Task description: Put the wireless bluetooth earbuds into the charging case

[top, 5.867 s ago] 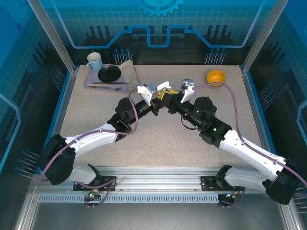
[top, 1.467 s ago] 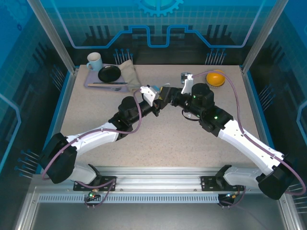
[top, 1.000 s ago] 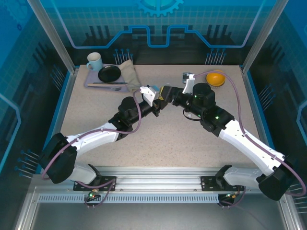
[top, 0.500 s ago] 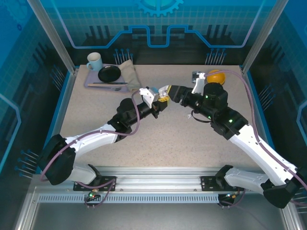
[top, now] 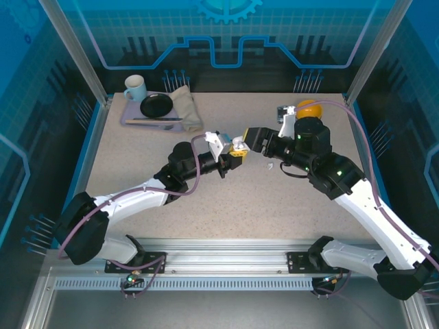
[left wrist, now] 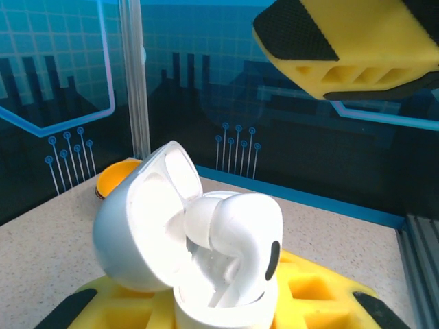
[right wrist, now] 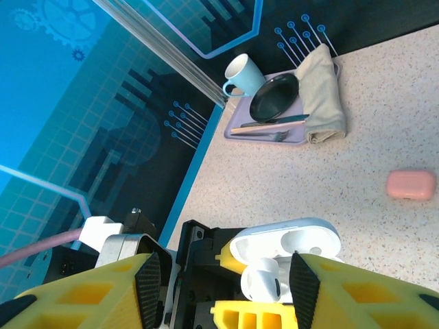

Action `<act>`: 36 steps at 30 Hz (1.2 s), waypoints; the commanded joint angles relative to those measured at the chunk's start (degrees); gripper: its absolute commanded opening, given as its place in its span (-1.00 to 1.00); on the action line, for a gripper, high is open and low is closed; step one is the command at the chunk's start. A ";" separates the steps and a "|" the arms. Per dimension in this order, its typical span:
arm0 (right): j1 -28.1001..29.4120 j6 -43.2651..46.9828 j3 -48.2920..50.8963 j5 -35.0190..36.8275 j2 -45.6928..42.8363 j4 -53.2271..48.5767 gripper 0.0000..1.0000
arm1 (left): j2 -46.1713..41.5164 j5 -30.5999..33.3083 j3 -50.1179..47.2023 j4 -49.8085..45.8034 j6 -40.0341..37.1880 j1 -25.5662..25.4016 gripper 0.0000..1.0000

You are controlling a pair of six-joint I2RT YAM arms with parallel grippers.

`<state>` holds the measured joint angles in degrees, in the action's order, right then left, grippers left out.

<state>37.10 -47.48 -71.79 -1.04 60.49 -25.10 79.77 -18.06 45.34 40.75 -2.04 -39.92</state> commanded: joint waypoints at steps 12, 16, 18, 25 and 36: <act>2.96 -2.17 2.22 -1.08 2.06 1.09 0.11 | 0.49 -2.79 1.82 0.14 0.02 0.07 -1.00; 4.25 -2.24 1.86 -0.77 3.22 1.46 0.11 | 0.72 -2.42 1.79 0.32 -0.04 0.10 -1.00; 4.78 -2.35 1.70 -0.64 3.42 1.45 0.11 | 0.82 -2.19 1.79 0.36 -0.07 0.18 -1.00; 6.05 -1.94 1.22 0.95 3.62 0.53 0.11 | 1.27 -2.15 1.86 0.95 0.19 0.28 -1.00; 6.42 -0.58 -0.88 5.38 1.79 -3.37 0.12 | 1.36 -2.15 1.64 2.04 0.73 0.57 -1.00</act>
<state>42.50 -49.06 -70.11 3.03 63.61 -27.27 80.68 -19.38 45.36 40.34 -1.56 -39.72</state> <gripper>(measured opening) 0.560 0.242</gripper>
